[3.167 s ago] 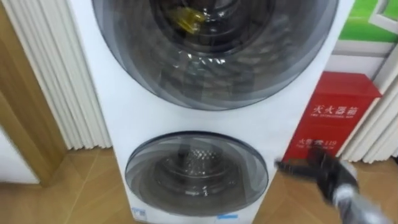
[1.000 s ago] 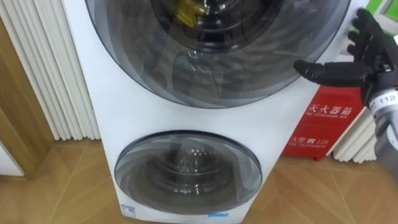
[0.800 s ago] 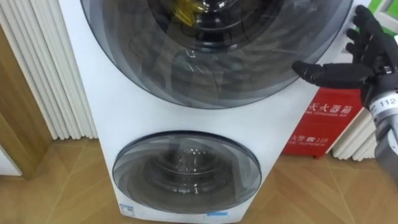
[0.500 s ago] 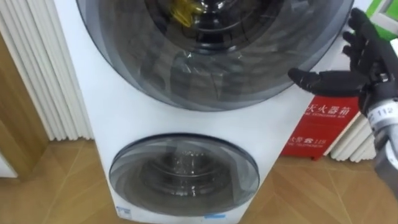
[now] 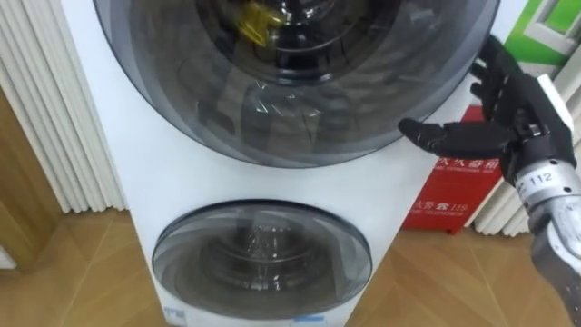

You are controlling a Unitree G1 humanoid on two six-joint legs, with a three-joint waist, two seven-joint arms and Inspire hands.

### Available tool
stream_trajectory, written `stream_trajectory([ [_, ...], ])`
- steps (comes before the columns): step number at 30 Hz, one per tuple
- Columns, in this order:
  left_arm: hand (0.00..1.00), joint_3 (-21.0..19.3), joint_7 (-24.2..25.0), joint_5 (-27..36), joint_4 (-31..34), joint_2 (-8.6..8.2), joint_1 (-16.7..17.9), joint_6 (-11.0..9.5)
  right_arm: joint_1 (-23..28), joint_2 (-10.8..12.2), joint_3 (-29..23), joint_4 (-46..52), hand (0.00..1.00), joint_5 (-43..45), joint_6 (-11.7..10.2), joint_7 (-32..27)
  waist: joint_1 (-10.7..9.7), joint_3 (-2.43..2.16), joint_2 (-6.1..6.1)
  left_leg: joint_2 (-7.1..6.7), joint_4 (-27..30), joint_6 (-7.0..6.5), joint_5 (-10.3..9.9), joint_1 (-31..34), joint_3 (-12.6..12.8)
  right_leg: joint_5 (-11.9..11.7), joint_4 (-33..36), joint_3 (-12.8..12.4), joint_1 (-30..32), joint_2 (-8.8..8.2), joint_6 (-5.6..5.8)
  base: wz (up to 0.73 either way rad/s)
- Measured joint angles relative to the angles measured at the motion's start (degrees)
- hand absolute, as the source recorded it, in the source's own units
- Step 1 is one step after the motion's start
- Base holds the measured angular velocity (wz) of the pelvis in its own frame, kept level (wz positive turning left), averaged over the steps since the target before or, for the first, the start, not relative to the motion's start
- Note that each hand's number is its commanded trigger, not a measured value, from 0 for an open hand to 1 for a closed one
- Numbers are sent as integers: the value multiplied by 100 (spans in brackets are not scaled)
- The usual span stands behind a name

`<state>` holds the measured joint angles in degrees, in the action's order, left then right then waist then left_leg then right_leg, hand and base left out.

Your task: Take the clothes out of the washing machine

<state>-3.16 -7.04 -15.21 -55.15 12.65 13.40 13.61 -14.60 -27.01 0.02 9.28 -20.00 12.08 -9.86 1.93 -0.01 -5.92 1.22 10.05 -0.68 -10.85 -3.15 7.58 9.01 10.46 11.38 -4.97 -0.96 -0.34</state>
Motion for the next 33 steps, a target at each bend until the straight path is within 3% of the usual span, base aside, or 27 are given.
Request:
stream_trajectory([
  [4,0,105,4,84,1,-24,-207,88,-15,333,-70,82,0,-47,56,3,-45,21,96,-5,142,-36,-27,118,-71,0,2,51,10,-1,0,9],
  [9,0,351,25,469,2,-30,-473,112,-15,588,40,92,0,-73,55,58,-54,-24,296,-14,151,-41,-21,121,-42,0,7,70,0,-7,0,-3],
  [12,0,389,42,586,3,-35,-643,114,-15,728,103,92,0,-48,55,65,-72,-19,294,-6,150,-33,-3,122,-21,0,8,30,15,2,-1,-6],
  [19,0,527,120,781,9,-31,-892,109,-15,732,118,92,0,-92,72,181,-85,-24,262,-14,144,-35,1,141,21,-2,10,-12,50,1,-4,-4],
  [25,0,578,138,898,11,-25,-891,87,-39,733,113,141,0,-229,74,181,-78,-34,260,0,139,-33,6,152,32,-2,20,-8,105,11,-5,0],
  [33,0,617,147,893,9,75,-861,-57,-38,749,92,439,0,-308,292,179,-179,-36,264,7,137,-33,5,142,64,-2,15,-21,127,9,-5,-3],
])
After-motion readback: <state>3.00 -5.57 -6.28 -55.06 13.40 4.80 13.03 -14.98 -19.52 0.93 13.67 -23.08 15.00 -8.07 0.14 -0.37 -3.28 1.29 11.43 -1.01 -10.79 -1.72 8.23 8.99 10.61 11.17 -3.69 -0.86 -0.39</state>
